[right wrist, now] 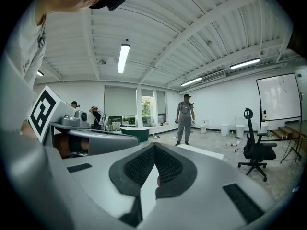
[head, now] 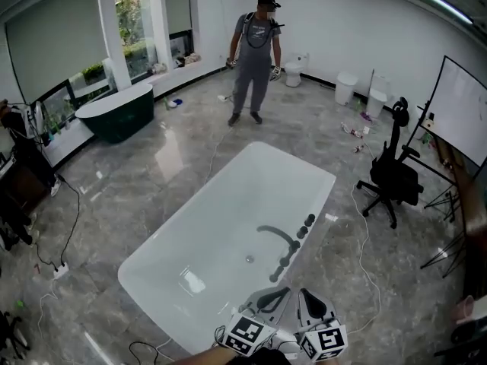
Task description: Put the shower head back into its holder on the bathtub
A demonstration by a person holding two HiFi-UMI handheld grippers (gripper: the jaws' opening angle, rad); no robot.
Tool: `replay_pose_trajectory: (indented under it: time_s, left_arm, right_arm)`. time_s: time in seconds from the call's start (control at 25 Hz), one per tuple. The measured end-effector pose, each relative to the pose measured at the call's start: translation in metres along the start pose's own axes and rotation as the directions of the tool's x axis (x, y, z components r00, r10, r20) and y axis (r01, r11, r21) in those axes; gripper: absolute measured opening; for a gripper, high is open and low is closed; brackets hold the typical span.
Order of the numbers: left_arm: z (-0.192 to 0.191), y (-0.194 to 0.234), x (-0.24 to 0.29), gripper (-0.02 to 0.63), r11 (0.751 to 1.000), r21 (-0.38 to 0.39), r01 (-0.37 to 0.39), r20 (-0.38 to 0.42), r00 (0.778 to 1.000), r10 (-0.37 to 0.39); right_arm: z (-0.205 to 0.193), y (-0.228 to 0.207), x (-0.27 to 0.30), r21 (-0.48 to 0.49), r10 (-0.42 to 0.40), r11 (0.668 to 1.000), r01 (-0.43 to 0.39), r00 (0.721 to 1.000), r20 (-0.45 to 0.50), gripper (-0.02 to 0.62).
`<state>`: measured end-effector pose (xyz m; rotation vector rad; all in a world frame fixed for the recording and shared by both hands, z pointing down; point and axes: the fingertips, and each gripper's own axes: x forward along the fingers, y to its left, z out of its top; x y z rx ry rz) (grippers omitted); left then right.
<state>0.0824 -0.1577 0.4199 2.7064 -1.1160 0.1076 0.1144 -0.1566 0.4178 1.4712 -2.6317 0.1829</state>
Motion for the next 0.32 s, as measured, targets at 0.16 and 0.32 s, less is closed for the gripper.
replay_pose_trajectory:
  time_s: [0.16,0.32]
  left_arm:
    - [0.005,-0.003,-0.012,0.005,1.000,0.013,-0.001,0.011,1.000,0.001]
    - [0.008,0.002,-0.022,0.005,1.000,0.005,-0.009,0.022,1.000,0.009]
  right_arm:
    - [0.005,0.013,-0.002,-0.009,0.004,1.000,-0.004,1.000,-0.004,0.014]
    - [0.011,0.024,0.001,-0.022,0.009,1.000,-0.009,1.000,0.001,0.014]
